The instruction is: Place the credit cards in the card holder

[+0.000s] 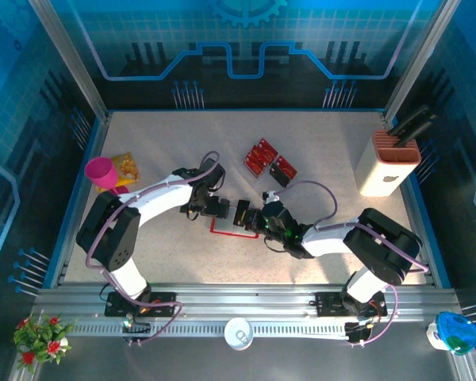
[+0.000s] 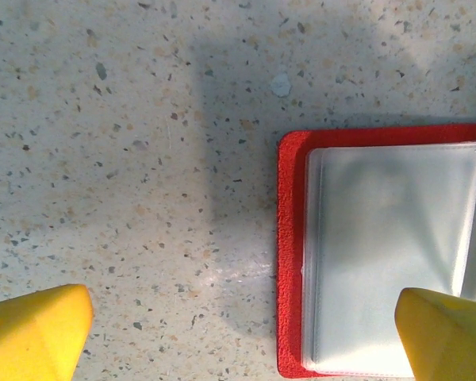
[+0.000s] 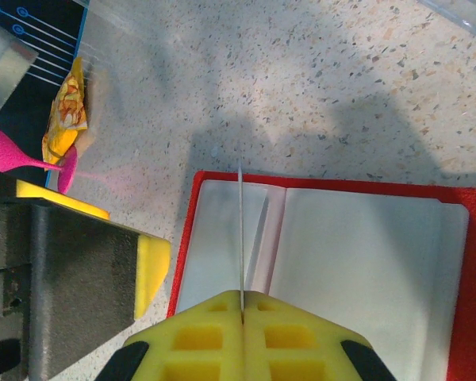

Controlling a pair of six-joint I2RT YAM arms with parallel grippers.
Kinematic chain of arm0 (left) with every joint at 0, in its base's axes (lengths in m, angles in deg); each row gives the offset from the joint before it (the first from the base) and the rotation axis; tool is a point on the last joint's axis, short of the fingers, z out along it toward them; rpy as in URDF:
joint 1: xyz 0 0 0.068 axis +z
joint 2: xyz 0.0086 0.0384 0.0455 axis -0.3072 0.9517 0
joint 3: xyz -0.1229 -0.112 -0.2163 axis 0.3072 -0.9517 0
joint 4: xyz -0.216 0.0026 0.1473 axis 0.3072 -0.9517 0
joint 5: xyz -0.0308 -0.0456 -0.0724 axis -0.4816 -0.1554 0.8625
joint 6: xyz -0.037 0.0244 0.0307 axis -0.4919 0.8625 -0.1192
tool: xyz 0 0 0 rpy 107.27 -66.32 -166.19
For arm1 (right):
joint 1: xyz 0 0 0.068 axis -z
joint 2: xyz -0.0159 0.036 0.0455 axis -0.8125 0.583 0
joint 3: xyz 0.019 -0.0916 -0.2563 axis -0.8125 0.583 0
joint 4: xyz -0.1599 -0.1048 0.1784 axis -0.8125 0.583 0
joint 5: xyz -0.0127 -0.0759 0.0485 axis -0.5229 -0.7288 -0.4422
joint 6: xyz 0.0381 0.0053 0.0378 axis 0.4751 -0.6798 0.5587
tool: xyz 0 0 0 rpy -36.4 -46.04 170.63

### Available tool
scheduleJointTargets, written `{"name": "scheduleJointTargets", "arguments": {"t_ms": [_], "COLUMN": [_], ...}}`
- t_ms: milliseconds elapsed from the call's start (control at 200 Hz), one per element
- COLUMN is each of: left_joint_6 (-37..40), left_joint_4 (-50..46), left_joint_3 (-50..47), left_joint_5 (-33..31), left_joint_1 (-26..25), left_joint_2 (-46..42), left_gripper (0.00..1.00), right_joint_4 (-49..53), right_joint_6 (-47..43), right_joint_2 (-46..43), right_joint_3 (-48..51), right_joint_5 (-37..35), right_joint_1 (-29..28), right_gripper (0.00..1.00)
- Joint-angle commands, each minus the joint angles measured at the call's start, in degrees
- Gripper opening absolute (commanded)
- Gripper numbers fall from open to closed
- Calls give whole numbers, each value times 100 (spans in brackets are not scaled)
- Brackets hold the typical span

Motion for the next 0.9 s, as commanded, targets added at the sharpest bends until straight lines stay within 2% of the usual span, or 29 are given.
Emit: {"name": "scheduleJointTargets", "arguments": {"t_ms": [0,410,895], "left_joint_6": [-1,-166,-229], "left_joint_4": [-23,-517,-583], "left_joint_3": [-57,-1,-33], "left_joint_5": [154,-216,-338], "left_joint_1": [-45,-48,-46], "left_joint_2": [145,552,574], "left_gripper": [99,99,99], "right_joint_4": [-244,-508,-1055], "right_joint_6": [62,161,335], "right_joint_2": [24,199,522], "right_joint_3": [90,133,267], "right_joint_5": [-240,-249,-189], "right_joint_1": [-55,-56,-56], "right_gripper": [0,0,0]}}
